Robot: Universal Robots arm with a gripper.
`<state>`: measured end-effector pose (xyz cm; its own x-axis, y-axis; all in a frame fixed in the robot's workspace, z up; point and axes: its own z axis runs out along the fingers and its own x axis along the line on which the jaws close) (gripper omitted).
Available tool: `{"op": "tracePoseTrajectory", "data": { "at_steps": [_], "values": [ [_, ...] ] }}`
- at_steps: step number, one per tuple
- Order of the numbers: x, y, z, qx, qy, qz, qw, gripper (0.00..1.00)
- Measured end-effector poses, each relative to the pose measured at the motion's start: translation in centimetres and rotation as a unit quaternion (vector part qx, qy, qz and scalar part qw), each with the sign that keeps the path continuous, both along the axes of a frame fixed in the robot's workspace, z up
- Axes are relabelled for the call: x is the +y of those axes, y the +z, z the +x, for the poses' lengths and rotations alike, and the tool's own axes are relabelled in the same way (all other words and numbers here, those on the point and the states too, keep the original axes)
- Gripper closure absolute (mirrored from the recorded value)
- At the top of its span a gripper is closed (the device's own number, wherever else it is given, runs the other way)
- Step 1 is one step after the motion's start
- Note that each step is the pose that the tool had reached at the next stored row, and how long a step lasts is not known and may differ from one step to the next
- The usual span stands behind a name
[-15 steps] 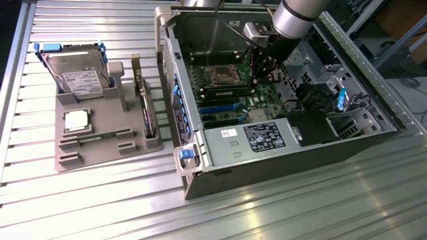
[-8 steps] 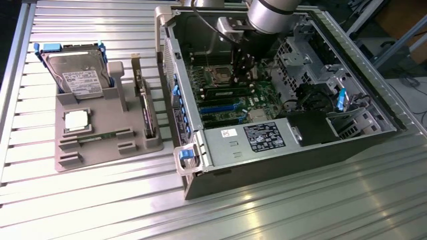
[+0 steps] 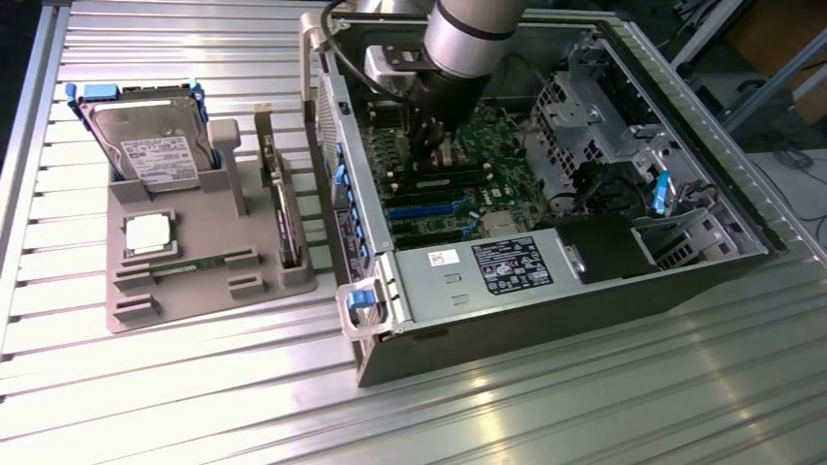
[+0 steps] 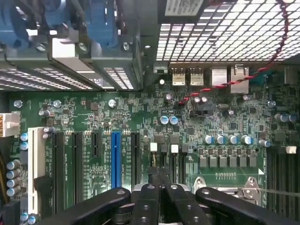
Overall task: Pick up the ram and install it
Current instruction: 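Press down the ram until it locks into place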
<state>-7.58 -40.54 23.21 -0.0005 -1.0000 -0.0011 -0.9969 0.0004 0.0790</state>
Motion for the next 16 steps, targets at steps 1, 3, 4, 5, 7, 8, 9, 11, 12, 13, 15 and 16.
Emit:
{"op": "tracePoseTrajectory", "data": {
  "at_steps": [1,3,4,5,7,8,9,11,12,13,15,16],
  "values": [
    [-0.01,-0.32,-0.1,0.0001,0.000,-0.0003,1.0000,0.90],
    [0.02,-0.40,-0.1,-0.0005,0.000,0.0003,1.0000,0.90],
    [0.05,0.19,-0.1,-0.0018,0.000,0.0016,1.0000,0.90],
    [0.02,1.01,-0.1,-0.0016,0.000,0.0005,1.0000,0.90],
    [0.02,1.49,0.0,-0.0017,0.000,0.0005,1.0000,0.90],
    [0.02,1.51,0.5,-0.0017,0.000,0.0005,1.0000,0.90],
    [0.01,1.51,1.2,-0.0016,0.000,0.0004,1.0000,0.90],
    [0.01,1.51,3.3,-0.0016,0.000,0.0004,1.0000,0.90],
    [0.02,1.49,4.4,-0.0015,0.000,0.0005,1.0000,0.90],
    [0.01,1.48,5.9,-0.0012,0.000,0.0004,1.0000,0.90],
    [0.02,1.46,7.5,-0.0009,0.000,0.0005,1.0000,0.90],
    [0.02,1.46,8.6,-0.0007,0.000,0.0004,1.0000,0.90]
  ]
}}
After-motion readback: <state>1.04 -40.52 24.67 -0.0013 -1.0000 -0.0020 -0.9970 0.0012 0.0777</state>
